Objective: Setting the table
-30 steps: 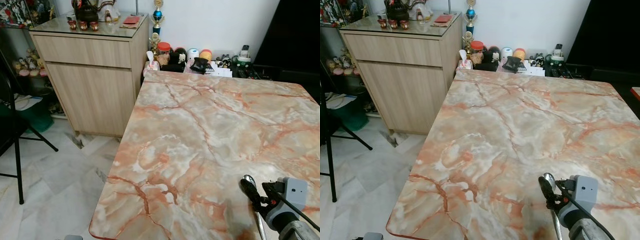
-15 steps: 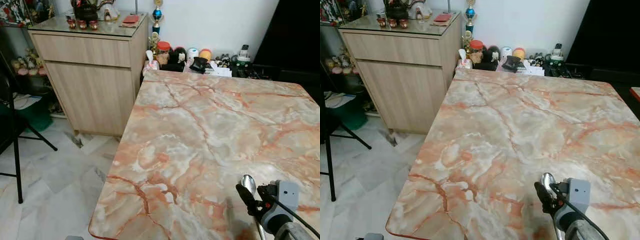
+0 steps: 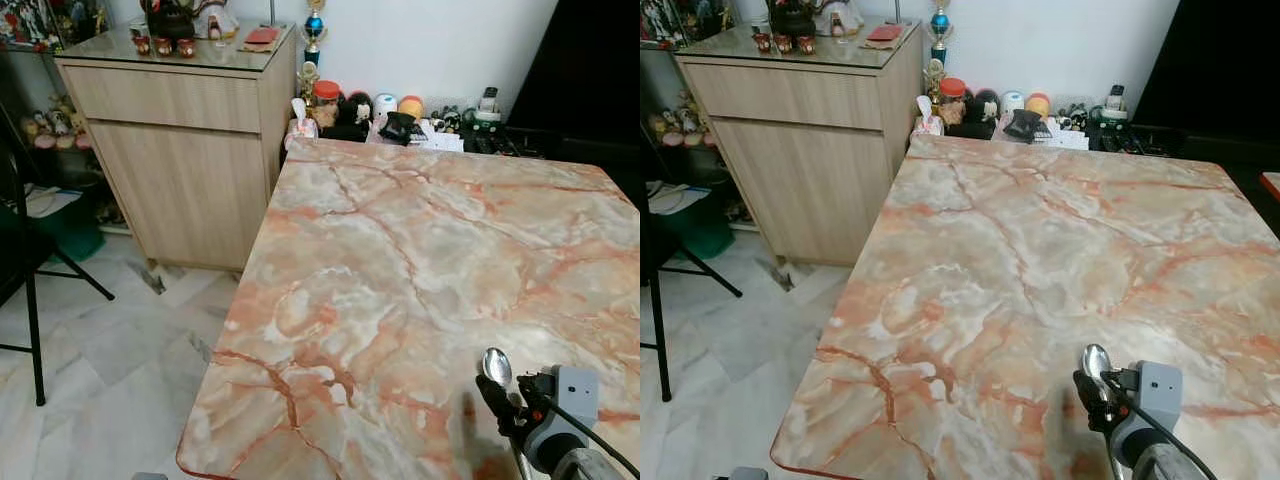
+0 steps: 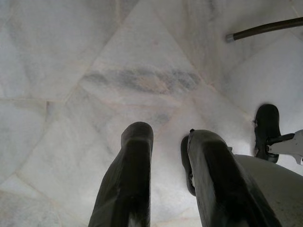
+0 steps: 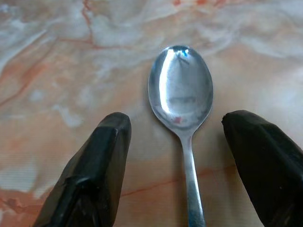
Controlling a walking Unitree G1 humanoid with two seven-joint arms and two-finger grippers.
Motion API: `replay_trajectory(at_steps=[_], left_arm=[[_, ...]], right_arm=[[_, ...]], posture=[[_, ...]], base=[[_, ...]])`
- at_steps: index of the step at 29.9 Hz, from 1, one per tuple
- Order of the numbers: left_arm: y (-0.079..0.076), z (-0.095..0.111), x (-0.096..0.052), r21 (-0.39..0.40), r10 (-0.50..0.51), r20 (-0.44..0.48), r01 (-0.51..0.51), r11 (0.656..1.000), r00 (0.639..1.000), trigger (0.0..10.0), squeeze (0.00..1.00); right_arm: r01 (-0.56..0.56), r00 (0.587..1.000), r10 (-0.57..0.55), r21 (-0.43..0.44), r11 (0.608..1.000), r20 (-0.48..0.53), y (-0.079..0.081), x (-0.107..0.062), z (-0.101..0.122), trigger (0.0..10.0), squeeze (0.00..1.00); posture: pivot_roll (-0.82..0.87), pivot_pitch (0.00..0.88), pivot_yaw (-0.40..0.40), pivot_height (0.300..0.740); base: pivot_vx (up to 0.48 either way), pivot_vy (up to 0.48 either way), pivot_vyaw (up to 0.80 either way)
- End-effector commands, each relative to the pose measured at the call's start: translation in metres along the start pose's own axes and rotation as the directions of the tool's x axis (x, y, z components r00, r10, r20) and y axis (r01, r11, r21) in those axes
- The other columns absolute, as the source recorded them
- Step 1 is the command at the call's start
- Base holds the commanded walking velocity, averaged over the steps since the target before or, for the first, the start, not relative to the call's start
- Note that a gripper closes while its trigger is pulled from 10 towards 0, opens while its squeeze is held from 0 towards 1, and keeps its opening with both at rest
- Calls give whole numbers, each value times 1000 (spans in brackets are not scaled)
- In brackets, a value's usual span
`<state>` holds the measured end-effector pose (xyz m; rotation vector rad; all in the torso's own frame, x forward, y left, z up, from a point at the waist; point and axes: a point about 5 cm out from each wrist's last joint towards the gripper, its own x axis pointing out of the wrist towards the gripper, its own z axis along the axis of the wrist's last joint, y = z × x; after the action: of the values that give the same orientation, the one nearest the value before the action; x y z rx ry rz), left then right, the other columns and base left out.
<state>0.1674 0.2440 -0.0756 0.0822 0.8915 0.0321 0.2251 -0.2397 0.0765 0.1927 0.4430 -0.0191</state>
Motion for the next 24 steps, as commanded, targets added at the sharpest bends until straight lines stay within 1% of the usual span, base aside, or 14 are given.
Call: replay_trajectory(at_steps=[1, 11, 12, 13, 14, 20, 22, 24], left_arm=[[-2, -10, -2, 4, -8, -43, 8, 1000, 999, 10000, 0], [-5, -10, -1, 3, -17, -43, 17, 1000, 999, 10000, 0], [-5, -10, -1, 3, -18, -44, 18, 1000, 999, 10000, 0], [-5, -10, -1, 3, -20, -47, 20, 1000, 999, 10000, 0], [-6, -10, -1, 3, -20, -47, 20, 1000, 999, 10000, 0], [-6, -11, -1, 4, -20, -49, 21, 1000, 999, 10000, 0], [-6, -11, -1, 5, -21, -48, 21, 1000, 999, 10000, 0], [-7, -11, -1, 4, -22, -49, 22, 1000, 999, 10000, 0]], right_arm=[[17, 999, -17, 6, 1000, -48, -1, -1, -10, 10000, 0], [23, 996, -22, 5, 1000, -85, 2, 0, -19, 10000, 0], [23, 996, -23, 5, 1000, -89, 2, 0, -20, 8745, 0], [22, 995, -21, 6, 1000, -96, 3, 0, -23, 157, 0], [20, 995, -20, 7, 1000, -103, 3, 0, -24, 0, 0], [21, 994, -22, -3, 1000, -110, 5, 1, -26, 0, 0], [47, 993, -49, -30, 998, -103, 3, 2, -24, 0, 0], [49, 993, -51, -30, 998, -102, 3, 2, -24, 0, 0]], posture=[[45, 95, -41, 740], [47, 94, -41, 740], [47, 94, -41, 740], [48, 95, -41, 740], [49, 94, -41, 740], [49, 94, -43, 740], [46, 93, -44, 740], [45, 93, -45, 740]], base=[[0, 0, 0], [0, 0, 0], [0, 0, 0], [0, 0, 0], [0, 0, 0], [0, 0, 0], [0, 0, 0], [0, 0, 0]])
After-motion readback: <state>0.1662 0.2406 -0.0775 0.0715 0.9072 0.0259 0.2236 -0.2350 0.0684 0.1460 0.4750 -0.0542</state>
